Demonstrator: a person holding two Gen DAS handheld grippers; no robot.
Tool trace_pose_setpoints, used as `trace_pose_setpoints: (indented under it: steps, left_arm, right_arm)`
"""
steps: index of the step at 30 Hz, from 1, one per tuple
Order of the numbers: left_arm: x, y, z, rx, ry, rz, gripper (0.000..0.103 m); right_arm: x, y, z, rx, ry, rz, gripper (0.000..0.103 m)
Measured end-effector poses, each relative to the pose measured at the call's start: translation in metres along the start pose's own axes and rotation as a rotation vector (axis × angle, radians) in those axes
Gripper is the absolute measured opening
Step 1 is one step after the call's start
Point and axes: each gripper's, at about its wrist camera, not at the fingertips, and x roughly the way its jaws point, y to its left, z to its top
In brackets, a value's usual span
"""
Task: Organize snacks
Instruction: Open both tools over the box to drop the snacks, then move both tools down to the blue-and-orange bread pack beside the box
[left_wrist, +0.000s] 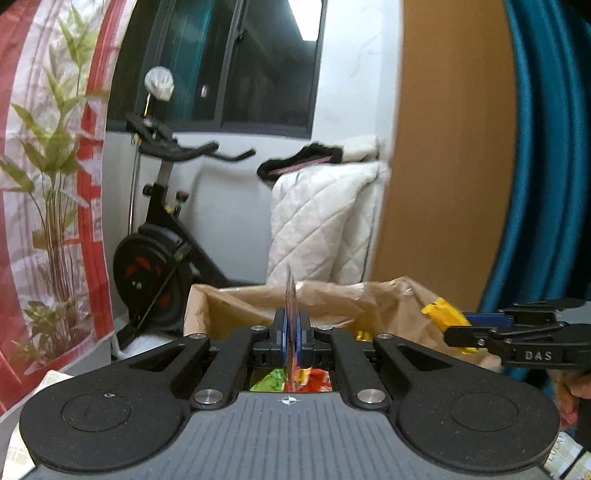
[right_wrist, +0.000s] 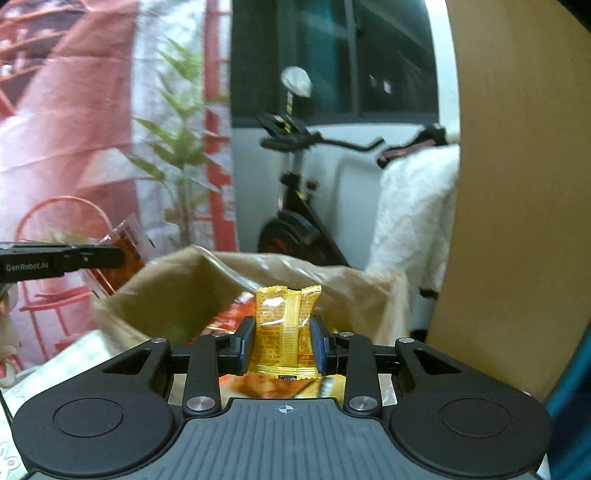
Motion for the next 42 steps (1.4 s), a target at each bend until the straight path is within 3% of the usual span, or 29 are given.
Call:
trace_pose_setpoints:
  steps: [7, 9, 11, 12, 23, 30, 42]
  left_arm:
    - [0.026, 0.011, -0.005, -0.023, 0.077, 0.039, 0.008]
    - [0.024, 0.014, -0.009, -0.038, 0.093, 0.046, 0.018]
    - [0.018, 0.016, -0.011, -0.045, 0.096, 0.048, 0.041]
    - [0.015, 0.016, -0.012, -0.045, 0.089, 0.050, 0.042]
    - [-0.039, 0.005, -0.015, -0.059, 0.075, 0.041, 0.043]
    - [-0.075, -0.003, -0.048, -0.086, 0.094, 0.047, 0.043]
    - [-0.092, -0.002, -0.112, -0.161, 0.222, 0.051, 0.043]
  right_arm:
    - [0.021, -0.007, -0.015, 0.023, 0.055, -0.050, 0.032]
    - [0.016, -0.006, -0.020, 0.034, 0.052, -0.049, 0.035]
    - [0.008, -0.004, -0.023, 0.037, 0.045, -0.043, 0.039]
    - [0.004, -0.003, -0.023, 0.034, 0.038, -0.038, 0.042]
    - [-0.057, 0.010, -0.031, 0.016, -0.013, 0.043, 0.053]
    - [-0.085, 0.028, -0.052, -0.026, -0.014, 0.078, 0.056]
    - [-0.088, 0.036, -0.127, -0.008, 0.157, 0.052, 0.057]
